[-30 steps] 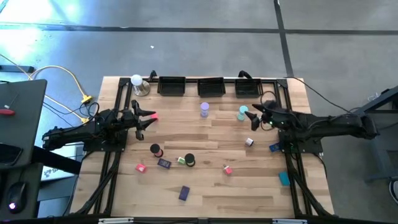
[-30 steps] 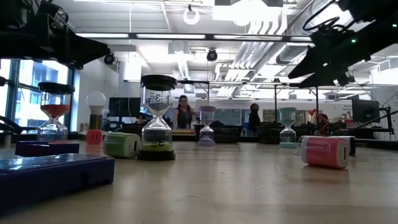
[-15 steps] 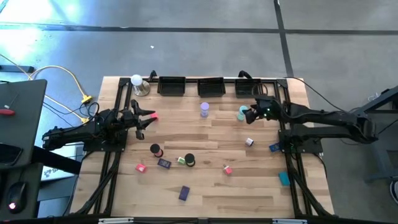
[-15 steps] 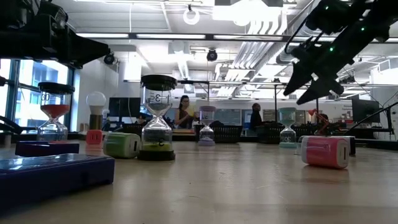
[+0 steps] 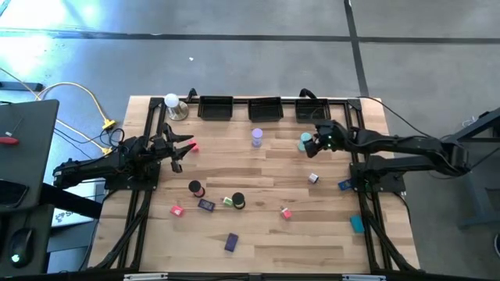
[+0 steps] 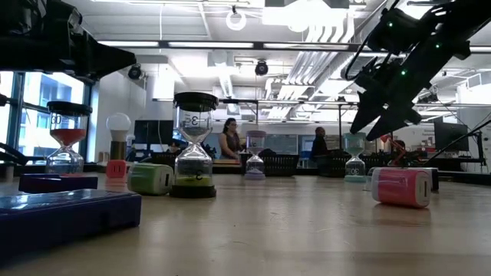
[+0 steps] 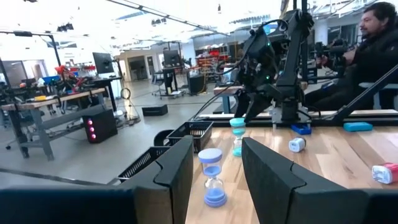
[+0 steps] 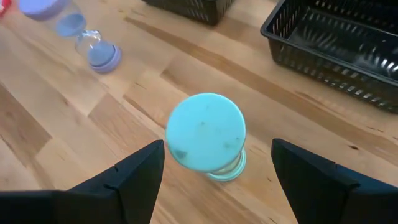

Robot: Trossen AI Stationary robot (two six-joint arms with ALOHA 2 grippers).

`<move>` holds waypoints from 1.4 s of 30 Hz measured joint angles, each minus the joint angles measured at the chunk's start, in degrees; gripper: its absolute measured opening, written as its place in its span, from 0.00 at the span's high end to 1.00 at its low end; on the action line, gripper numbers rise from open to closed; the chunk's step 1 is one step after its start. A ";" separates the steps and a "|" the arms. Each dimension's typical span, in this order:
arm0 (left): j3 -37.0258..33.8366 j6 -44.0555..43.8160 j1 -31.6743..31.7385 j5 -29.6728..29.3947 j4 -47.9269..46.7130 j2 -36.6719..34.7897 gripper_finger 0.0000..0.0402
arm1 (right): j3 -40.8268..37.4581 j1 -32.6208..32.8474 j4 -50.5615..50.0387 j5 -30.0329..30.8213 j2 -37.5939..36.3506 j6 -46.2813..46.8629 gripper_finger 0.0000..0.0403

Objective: Pick & Place Office items
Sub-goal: Put the light green hourglass into the left black bin

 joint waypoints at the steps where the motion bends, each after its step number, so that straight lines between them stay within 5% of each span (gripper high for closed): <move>1: 0.01 0.00 0.00 0.00 0.00 0.00 0.67 | 0.00 0.00 -0.02 -0.02 0.35 -0.03 0.30; 22: 0.01 -3.48 0.00 0.09 -0.02 0.00 0.67 | 0.00 0.00 11.22 1.86 14.10 -8.18 0.30; 42: -0.01 -6.73 0.00 0.09 -2.88 0.02 0.67 | 0.00 0.00 11.61 6.23 14.75 -12.51 0.31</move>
